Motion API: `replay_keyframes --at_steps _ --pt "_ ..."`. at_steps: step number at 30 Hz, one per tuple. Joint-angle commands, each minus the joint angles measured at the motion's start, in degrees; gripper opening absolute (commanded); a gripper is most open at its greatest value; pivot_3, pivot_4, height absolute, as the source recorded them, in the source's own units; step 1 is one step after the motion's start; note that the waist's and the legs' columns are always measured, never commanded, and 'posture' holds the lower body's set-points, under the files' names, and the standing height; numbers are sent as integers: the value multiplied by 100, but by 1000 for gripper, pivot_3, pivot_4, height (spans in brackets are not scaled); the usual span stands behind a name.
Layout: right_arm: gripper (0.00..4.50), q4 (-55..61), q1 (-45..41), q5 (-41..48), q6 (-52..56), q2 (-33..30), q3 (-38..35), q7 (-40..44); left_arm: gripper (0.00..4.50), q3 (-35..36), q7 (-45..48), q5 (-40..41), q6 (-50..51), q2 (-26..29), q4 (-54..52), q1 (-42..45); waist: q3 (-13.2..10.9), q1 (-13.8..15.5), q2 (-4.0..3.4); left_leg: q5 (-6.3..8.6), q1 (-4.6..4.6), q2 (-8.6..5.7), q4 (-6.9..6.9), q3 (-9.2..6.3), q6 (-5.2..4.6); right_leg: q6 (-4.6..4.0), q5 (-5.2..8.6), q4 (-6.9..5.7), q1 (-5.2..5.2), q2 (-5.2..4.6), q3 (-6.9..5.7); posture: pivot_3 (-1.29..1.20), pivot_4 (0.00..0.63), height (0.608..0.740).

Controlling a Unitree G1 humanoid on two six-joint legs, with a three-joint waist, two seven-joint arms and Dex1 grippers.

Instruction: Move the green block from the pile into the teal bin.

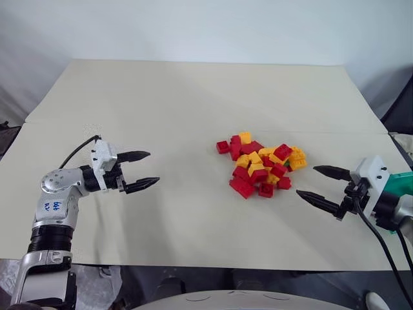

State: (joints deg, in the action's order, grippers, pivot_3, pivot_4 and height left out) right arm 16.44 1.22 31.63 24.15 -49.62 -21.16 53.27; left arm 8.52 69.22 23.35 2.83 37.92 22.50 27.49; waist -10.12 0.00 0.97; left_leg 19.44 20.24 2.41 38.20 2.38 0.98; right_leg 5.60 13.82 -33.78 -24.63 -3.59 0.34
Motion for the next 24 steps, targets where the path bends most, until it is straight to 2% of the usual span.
replay_keyframes --at_steps 1,8,10,11,14,17,20,24 --pt "4459 204 -61 145 178 0 -117 -90 4500 132 23 173 81 5 -175 151 0 1 0 0 0 0 0 0 0 0 0 0 0 0 0 0 150 740" --pt "4459 937 0 486 1043 28 -154 -577 4500 47 -282 153 659 -33 -501 64 0 -2 0 0 1 1 0 -1 0 1 0 -5 -1 0 0 0 150 740" --pt "4459 1277 2 999 1647 122 -208 -877 4500 -16 -176 110 625 -19 -539 -10 0 -7 0 0 0 3 -1 -1 0 1 0 -5 -1 1 0 0 150 740" --pt "4291 1393 -11 1311 2054 103 -209 -1000 4500 5 -60 189 586 -45 -550 -26 0 -7 0 0 0 4 -1 -1 0 0 0 -5 -1 2 0 0 150 740" --pt "3531 1884 19 1939 2836 77 -57 -1373 4500 53 136 272 367 -139 -399 62 0 -2 0 0 0 6 0 -1 0 -1 1 -5 -1 2 0 0 150 740" --pt "2517 2357 -220 2107 2745 555 402 -1801 4500 26 249 217 50 -266 -248 161 2 4 4 0 1 8 1 -3 0 -6 3 -3 -3 2 -1 0 150 740" --pt "1447 2182 -847 1927 2768 1057 892 -2354 4500 36 567 364 -114 -372 -168 226 1 -16 2 0 -1 9 9 0 1 -8 5 4 -4 4 0 0 150 740" --pt "38 1459 -1475 1319 2420 1571 1447 -2641 4500 39 1070 679 7 -525 -143 316 2 -12 3 0 0 9 12 2 1 -10 6 -2 -8 3 0 0 150 740"
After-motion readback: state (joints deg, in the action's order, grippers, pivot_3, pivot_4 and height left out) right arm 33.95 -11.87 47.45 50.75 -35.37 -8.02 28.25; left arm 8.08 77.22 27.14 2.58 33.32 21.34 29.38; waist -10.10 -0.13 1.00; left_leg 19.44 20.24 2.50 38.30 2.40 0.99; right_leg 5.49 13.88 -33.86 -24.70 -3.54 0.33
